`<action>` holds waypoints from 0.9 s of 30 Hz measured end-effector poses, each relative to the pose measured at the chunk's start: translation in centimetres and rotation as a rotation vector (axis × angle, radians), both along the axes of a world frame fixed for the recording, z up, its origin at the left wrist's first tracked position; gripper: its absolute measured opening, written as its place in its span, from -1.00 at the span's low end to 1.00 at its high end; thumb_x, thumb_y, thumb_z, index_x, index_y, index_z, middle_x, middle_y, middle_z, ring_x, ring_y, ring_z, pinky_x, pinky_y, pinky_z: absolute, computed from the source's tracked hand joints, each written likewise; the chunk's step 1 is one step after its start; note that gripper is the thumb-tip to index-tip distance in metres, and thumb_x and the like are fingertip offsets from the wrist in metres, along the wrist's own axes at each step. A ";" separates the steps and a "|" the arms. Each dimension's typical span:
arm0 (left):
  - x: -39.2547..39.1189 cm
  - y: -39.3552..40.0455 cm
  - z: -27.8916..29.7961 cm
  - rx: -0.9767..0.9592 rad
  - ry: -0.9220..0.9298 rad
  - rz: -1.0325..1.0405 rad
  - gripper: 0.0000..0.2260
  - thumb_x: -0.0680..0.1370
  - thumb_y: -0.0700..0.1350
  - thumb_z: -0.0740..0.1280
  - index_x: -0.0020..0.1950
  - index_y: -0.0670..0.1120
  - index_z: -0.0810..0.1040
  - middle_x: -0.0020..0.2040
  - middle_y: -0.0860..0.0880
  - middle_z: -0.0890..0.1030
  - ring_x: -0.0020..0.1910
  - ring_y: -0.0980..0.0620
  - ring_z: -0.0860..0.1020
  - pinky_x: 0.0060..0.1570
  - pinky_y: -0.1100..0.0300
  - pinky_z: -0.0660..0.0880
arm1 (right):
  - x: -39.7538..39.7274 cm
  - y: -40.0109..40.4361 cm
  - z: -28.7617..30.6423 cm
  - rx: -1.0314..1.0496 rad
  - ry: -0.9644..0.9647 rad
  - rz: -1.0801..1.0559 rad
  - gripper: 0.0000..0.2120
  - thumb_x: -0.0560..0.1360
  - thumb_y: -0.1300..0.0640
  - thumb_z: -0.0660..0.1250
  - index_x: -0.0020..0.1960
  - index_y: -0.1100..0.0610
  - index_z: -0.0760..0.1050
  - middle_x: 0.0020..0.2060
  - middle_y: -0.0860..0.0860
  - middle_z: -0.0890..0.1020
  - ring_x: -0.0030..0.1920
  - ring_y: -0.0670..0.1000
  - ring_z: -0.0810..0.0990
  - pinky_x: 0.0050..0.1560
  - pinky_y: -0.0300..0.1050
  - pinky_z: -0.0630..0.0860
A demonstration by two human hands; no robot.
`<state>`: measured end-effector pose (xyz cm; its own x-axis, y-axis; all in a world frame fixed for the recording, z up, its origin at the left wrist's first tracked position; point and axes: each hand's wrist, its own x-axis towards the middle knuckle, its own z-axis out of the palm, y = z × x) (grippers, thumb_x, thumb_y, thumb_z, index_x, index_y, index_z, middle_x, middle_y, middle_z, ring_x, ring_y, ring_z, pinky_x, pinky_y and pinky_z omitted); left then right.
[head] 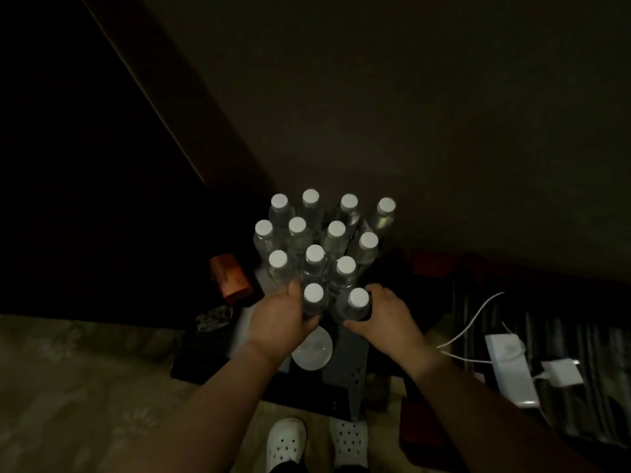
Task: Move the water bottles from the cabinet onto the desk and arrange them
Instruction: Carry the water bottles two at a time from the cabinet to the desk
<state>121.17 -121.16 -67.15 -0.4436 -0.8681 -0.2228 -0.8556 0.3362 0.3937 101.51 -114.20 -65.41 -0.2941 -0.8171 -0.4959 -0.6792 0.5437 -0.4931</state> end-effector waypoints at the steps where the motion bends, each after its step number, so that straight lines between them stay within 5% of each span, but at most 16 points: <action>1: -0.2 0.1 -0.7 0.018 0.017 0.017 -0.44 0.45 0.21 0.39 0.32 -0.04 0.36 0.13 -0.06 0.58 0.02 -0.07 0.58 -0.21 0.13 0.44 | 0.2 0.0 -0.7 -0.011 -0.012 -0.010 -0.33 0.31 -0.06 0.57 0.31 0.11 0.40 0.22 0.09 0.50 0.22 0.10 0.50 0.13 -0.14 0.44; 15: -1.0 1.0 -1.2 0.060 0.201 0.168 -0.48 0.35 0.09 0.50 0.16 -0.08 0.38 -0.03 -0.10 0.63 -0.11 -0.15 0.61 -0.31 0.12 0.41 | 1.3 1.6 -1.3 -0.155 -0.128 -0.255 -0.39 0.30 0.00 0.60 0.27 0.07 0.44 0.07 0.01 0.65 0.08 0.03 0.61 0.00 -0.18 0.50; 20: -0.8 1.2 4.4 -0.024 0.170 0.068 -0.45 0.35 0.14 0.50 0.17 -0.07 0.36 -0.04 -0.09 0.62 -0.12 -0.13 0.61 -0.32 0.16 0.29 | 0.9 2.9 3.5 -0.192 -0.105 -0.252 -0.32 0.24 -0.04 0.60 0.29 0.05 0.44 0.05 0.00 0.65 0.05 0.03 0.61 -0.03 -0.20 0.47; 27: -3.3 2.2 18.0 -0.114 0.225 -0.165 -0.40 0.27 0.27 0.44 0.13 -0.04 0.36 -0.07 -0.04 0.62 -0.13 -0.06 0.60 -0.28 0.10 0.47 | -1.9 5.7 17.1 -0.272 -0.064 -0.258 -0.32 0.23 -0.11 0.59 0.28 -0.05 0.44 -0.12 -0.18 0.56 -0.06 -0.07 0.57 -0.18 -0.32 0.41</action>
